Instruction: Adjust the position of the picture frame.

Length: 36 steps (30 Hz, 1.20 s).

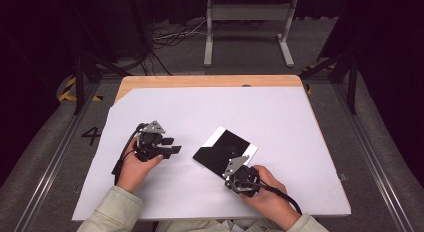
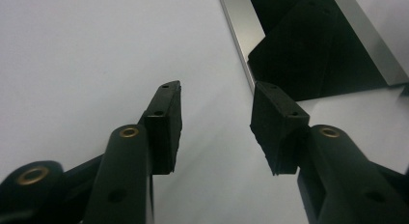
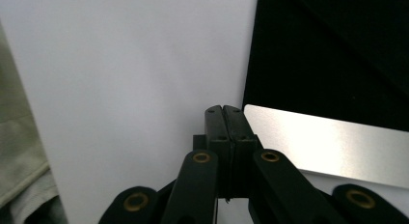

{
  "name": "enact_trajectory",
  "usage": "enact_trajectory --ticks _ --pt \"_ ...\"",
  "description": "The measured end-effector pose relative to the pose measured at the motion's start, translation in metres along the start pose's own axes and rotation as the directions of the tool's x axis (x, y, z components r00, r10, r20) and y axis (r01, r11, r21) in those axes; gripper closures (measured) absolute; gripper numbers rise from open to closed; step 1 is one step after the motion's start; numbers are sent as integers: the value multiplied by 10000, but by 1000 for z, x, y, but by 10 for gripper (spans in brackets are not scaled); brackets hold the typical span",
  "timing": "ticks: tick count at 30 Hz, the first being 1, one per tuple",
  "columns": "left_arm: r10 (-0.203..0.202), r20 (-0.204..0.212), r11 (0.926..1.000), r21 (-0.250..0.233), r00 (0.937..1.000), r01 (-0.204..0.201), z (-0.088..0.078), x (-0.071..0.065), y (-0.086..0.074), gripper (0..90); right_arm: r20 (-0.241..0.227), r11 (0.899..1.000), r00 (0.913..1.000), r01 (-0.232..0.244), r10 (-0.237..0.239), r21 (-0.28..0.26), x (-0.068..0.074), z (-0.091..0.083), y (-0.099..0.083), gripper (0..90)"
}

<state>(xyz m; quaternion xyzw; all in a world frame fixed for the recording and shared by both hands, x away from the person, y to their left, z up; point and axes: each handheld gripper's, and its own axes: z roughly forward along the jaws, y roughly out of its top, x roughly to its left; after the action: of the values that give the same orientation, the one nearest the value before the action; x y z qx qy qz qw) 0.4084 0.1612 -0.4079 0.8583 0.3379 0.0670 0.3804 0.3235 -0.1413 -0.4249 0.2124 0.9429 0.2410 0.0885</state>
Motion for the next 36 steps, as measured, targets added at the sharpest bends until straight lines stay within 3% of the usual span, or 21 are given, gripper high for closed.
enact_trajectory --ticks 5,12,21,25,29,30,34,36 --pt "129 -156 9992 386 9998 -123 8 -3 -1 670 292 9996 9992 -285 284 30 -10 -2 -3 900" --pt "277 -394 9990 362 9988 -263 19 -8 -1 760 610 9976 9957 -694 696 -65 -26 -3 -8 900" --pt "169 -224 9988 465 9996 -159 32 -12 0 845 1133 9961 9896 -878 885 -118 -40 -3 -11 900" --pt "198 -156 9988 451 9997 -191 36 -14 1 858 1664 9935 9795 -1128 1137 -150 -52 -2 -11 900" --pt "217 -109 9986 479 9997 -212 37 -15 2 865 1909 9920 9734 -1245 1265 -228 -60 -1 -11 900" --pt "203 -94 9986 499 9998 -198 39 -16 2 866 2137 9914 9681 -1269 1305 -306 -64 0 -10 900" --pt "244 -120 9983 524 9996 -238 42 -18 3 866 2415 9903 9604 -1332 1387 -390 -68 1 -11 900" --pt "274 -171 9986 462 9995 -266 43 -18 4 866 2339 9881 9601 -1456 1532 -496 -70 1 -12 900"
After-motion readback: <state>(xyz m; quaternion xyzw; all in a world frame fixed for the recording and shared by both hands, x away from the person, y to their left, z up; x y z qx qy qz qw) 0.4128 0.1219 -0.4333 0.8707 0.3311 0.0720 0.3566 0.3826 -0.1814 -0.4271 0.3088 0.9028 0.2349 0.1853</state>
